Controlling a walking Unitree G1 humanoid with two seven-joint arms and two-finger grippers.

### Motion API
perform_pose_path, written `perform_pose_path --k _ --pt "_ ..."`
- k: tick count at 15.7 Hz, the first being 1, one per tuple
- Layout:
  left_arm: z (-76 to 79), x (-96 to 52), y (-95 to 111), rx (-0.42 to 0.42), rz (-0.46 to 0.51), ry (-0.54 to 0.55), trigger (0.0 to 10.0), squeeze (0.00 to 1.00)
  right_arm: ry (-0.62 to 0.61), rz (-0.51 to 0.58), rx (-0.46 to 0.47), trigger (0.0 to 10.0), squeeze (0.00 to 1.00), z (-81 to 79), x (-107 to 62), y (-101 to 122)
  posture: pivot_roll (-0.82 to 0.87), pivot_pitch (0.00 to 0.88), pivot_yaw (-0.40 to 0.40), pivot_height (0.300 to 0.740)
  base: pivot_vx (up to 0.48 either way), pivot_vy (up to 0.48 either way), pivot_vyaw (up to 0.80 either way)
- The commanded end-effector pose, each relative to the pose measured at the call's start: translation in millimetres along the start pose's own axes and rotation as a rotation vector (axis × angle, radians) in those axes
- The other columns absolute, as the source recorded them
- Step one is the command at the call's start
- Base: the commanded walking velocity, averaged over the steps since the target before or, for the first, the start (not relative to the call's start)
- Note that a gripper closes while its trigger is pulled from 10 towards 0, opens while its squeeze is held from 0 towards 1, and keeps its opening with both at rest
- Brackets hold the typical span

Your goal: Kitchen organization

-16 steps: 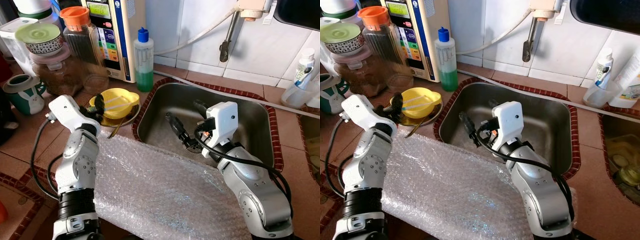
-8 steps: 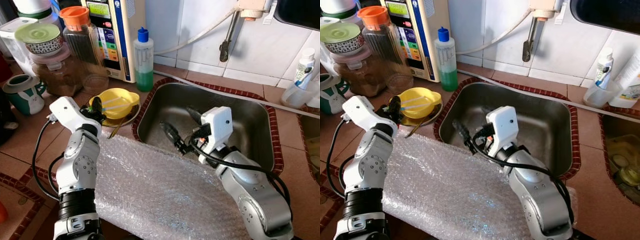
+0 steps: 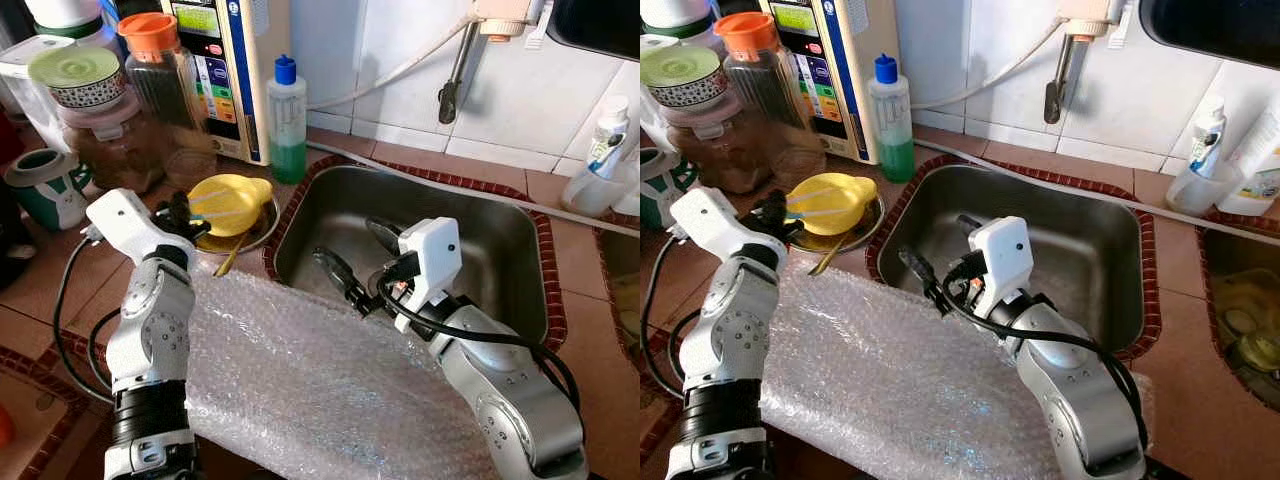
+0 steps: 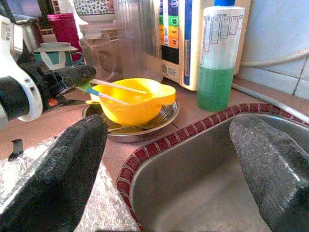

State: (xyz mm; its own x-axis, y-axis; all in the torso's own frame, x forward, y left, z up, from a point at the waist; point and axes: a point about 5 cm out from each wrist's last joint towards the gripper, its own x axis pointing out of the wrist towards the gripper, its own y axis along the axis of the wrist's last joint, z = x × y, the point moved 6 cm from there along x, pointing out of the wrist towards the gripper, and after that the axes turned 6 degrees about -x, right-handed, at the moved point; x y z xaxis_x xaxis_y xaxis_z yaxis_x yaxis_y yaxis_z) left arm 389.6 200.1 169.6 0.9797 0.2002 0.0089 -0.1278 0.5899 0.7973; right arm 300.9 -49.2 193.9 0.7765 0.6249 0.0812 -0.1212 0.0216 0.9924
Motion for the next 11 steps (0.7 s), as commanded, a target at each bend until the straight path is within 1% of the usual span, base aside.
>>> perform_pose_path --k 1,5,6,7,9,10,11 --pt "-3.3 -2.6 -1 0.009 0.003 0.014 0.0 0.00 0.020 0.015 -0.007 10.0 0.00 -4.7 -1.2 6 -0.02 0.097 0.019 0.740 0.000 0.000 0.00" --pt "0.1 -7.3 7 -0.012 0.041 -0.012 0.0 0.00 0.020 0.012 -0.007 10.0 0.00 -4.5 -0.8 5 -0.01 0.096 0.016 0.740 0.000 0.000 0.00" --pt "3.6 -8.0 8 -0.023 0.045 -0.034 0.0 0.00 0.019 0.011 -0.008 10.0 0.00 -4.0 -0.7 5 -0.01 0.097 0.016 0.740 0.000 0.000 0.00" --pt "10.4 -8.7 9 -0.016 0.049 -0.076 0.0 0.00 0.016 0.009 -0.008 10.0 0.00 -3.4 -0.6 4 -0.01 0.096 0.015 0.740 0.000 0.000 0.00" --pt "16.8 -9.1 11 -0.021 0.059 -0.110 0.0 0.00 0.012 0.008 -0.008 10.0 0.00 -2.6 -0.5 3 -0.01 0.094 0.014 0.740 0.000 0.000 0.00" --pt "27.6 -10.1 17 -0.018 0.078 -0.168 0.0 0.00 -0.001 0.008 -0.007 10.0 0.00 0.0 -0.1 3 -0.01 0.093 0.014 0.740 0.000 0.000 0.00" --pt "29.3 -10.3 18 -0.015 0.081 -0.178 0.0 0.00 -0.003 0.008 -0.006 10.0 0.00 0.4 0.0 3 -0.01 0.093 0.014 0.740 0.000 0.000 0.00"
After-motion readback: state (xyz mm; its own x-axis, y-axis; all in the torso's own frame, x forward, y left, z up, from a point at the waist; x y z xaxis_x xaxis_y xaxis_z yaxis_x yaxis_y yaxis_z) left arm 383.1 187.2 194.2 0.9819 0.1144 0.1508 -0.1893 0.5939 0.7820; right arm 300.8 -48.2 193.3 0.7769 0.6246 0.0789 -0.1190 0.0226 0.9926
